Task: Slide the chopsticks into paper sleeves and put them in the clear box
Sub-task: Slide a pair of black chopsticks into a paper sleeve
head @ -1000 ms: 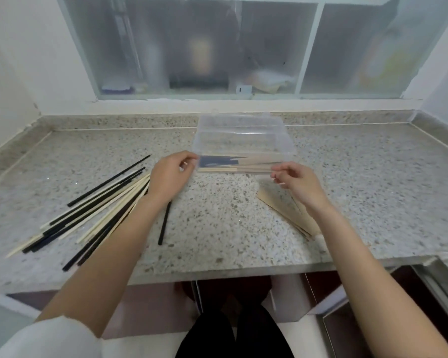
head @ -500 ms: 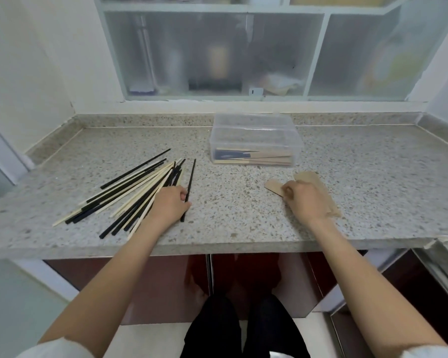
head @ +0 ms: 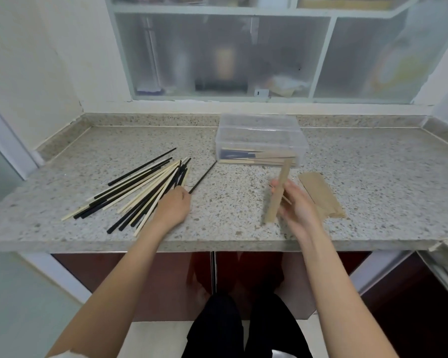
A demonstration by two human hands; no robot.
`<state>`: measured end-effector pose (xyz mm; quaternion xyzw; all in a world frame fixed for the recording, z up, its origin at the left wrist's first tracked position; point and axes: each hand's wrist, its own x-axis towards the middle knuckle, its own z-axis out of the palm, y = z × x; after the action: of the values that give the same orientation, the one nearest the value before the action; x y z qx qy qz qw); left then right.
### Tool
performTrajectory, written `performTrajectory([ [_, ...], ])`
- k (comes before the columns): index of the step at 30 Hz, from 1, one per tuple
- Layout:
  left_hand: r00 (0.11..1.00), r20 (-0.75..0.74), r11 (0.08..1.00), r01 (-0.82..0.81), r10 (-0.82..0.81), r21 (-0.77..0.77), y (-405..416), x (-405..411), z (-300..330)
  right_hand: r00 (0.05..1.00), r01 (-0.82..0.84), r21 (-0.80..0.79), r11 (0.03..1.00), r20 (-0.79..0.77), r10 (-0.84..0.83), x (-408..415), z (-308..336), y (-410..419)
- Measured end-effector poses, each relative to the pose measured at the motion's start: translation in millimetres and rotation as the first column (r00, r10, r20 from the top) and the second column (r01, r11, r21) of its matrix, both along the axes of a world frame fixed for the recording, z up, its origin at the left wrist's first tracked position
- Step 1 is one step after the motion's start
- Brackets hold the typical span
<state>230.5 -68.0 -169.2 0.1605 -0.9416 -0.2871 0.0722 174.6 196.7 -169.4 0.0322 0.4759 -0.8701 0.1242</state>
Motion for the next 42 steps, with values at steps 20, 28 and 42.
performTrajectory([
  [20,0.926,-0.293,0.941,0.294,-0.237,0.169,49.0,31.7,0.7,0.977,0.197,-0.527,0.827,0.173,-0.123,27.2,-12.1,18.1],
  [28,0.912,-0.281,0.919,0.354,-0.298,0.172,50.4,42.2,-6.9,0.978,0.203,-0.648,0.734,0.173,-0.118,21.6,4.7,3.8],
  [42,0.926,-0.221,0.942,0.328,-0.305,0.073,40.5,47.5,-7.3,0.958,0.266,-0.735,0.623,0.129,-0.257,14.0,9.5,21.1],
])
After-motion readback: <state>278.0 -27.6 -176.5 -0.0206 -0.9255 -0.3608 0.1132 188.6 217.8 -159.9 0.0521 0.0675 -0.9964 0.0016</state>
